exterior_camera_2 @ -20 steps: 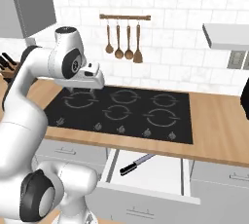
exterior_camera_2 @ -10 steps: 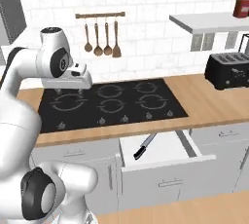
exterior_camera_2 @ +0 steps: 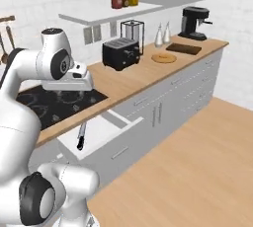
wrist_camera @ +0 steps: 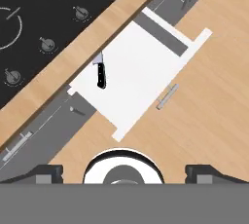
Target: Pick up the knife from the drawer and place it on the cutting board. Then place the meat from the plate to the cutting board.
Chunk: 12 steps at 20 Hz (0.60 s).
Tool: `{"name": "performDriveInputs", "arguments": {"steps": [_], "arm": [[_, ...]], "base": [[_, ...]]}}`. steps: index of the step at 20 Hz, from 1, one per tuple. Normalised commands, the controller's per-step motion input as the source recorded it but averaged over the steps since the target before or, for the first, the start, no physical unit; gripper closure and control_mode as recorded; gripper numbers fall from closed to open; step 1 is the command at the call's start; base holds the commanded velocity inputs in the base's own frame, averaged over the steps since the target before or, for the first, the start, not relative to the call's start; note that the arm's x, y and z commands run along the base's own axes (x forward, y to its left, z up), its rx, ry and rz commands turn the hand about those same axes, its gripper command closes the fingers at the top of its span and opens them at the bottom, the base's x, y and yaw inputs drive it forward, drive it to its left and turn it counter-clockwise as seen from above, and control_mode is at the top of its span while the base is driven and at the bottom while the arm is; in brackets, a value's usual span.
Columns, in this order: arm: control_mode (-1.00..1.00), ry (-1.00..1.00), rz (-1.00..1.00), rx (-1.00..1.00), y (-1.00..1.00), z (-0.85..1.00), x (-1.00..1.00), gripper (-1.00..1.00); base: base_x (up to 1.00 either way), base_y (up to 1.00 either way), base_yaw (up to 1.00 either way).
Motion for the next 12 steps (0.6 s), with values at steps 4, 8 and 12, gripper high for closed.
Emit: {"name": "performDriveInputs", "arguments": {"steps": [4,8,12], "arm": [[1.00,0.00,0.00,0.00,0.00,0.00,0.00,-1.00],[1.00,0.00,0.00,0.00,0.00,0.00,0.00,-1.00],[1.00,0.00,0.00,0.00,0.00,0.00,0.00,-1.00]], "base": [[-0.07,0.64,-0.80],[-0.17,0.88,-0.59],[-0.61,0.43,-0.29]]}}
